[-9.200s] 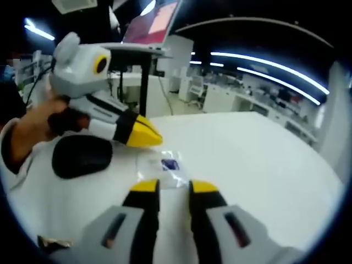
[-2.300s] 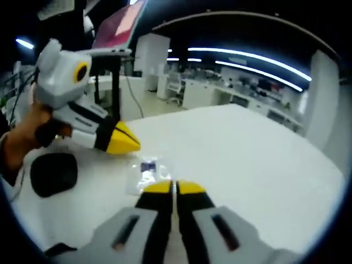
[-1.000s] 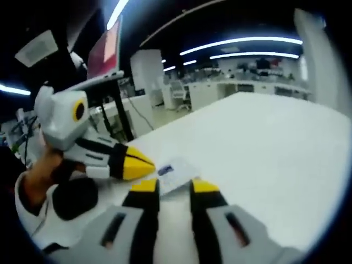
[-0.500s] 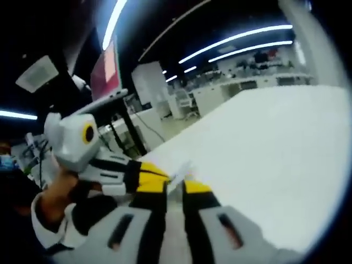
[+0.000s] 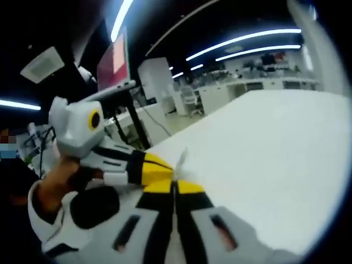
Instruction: Arrange the skincare products in the storage area until every visible bottle or jar stands upright without overlapping.
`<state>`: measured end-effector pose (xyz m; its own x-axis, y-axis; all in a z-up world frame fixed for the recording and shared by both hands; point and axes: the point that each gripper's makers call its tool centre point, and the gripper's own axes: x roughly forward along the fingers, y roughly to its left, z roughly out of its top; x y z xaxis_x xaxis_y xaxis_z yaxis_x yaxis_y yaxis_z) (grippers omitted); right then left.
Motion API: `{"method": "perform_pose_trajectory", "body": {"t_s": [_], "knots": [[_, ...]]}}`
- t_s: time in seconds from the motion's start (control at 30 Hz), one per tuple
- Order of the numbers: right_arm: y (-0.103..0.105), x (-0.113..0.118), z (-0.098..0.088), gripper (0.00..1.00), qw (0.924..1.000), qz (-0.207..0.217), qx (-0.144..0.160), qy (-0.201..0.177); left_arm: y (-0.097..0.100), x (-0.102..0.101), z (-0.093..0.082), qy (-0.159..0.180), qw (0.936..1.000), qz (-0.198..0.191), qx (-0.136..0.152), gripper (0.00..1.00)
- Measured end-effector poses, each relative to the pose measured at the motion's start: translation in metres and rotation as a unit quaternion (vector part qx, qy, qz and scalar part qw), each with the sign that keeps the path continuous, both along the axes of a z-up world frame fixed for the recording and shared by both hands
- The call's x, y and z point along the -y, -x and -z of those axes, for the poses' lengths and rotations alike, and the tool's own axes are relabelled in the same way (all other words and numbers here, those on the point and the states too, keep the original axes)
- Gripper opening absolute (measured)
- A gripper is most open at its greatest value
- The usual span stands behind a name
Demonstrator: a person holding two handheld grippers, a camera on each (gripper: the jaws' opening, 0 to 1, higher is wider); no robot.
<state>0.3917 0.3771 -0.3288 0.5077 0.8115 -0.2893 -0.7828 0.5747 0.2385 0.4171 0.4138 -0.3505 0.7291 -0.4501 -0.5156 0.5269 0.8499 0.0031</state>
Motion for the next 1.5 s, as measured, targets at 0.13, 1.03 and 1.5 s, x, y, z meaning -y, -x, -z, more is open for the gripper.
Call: {"method": "perform_pose_trajectory", "body": {"t_s": [0.13, 1.03, 1.5], "knots": [[0.001, 0.001, -0.007, 0.00, 0.9988, -0.003, 0.037, 0.030, 0.002, -0.001, -0.001, 0.015, 0.9999, -0.001, -0.001, 0.00], [0.010, 0.018, -0.049, 0.00, 0.9915, -0.029, 0.120, 0.041, 0.002, 0.008, -0.050, 0.113, 0.9859, 0.031, 0.119, 0.15], [0.015, 0.021, -0.063, 0.00, 0.9890, -0.046, 0.139, 0.021, 0.005, 0.009, -0.081, 0.235, 0.9599, 0.074, 0.133, 0.17]]}}
